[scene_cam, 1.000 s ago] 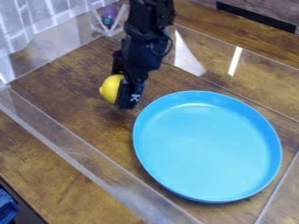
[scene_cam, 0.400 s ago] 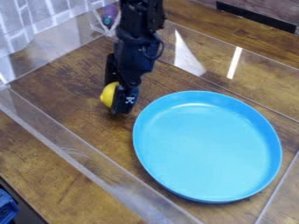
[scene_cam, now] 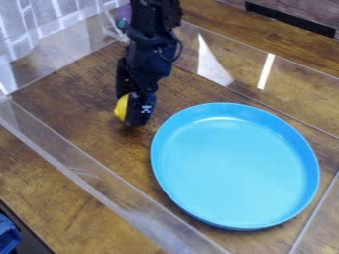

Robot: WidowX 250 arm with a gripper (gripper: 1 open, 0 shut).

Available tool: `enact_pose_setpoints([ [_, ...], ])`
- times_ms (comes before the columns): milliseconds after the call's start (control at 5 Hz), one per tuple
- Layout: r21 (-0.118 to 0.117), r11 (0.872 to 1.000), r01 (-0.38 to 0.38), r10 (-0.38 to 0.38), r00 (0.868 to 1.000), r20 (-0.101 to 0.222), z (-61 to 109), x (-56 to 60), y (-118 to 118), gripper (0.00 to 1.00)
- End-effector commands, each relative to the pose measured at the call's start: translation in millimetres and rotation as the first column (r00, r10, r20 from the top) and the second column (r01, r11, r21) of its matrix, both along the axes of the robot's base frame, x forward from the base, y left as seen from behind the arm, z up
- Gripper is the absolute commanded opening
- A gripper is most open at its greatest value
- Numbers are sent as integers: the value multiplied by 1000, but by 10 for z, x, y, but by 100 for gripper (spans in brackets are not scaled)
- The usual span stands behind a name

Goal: Remove the lemon from the blue tray and put it on the table

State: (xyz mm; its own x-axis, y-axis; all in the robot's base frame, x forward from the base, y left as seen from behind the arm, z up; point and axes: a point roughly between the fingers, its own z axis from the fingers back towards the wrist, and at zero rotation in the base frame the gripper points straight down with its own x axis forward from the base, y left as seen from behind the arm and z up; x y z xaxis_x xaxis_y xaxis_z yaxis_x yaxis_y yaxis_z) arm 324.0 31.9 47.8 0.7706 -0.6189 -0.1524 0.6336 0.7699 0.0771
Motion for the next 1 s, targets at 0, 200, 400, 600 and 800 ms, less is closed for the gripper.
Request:
enact_pose_setpoints([
  [0,-15,999,-36,37,994,104,294,53,79,100],
  [200,-21,999,-40,43,993,114,283,75,84,0],
  [400,-23,999,-41,43,992,121,282,87,93,0],
  [600,-27,999,-44,47,991,129,241,114,118,100],
  [800,-31,998,-48,52,989,139,191,150,151,100],
])
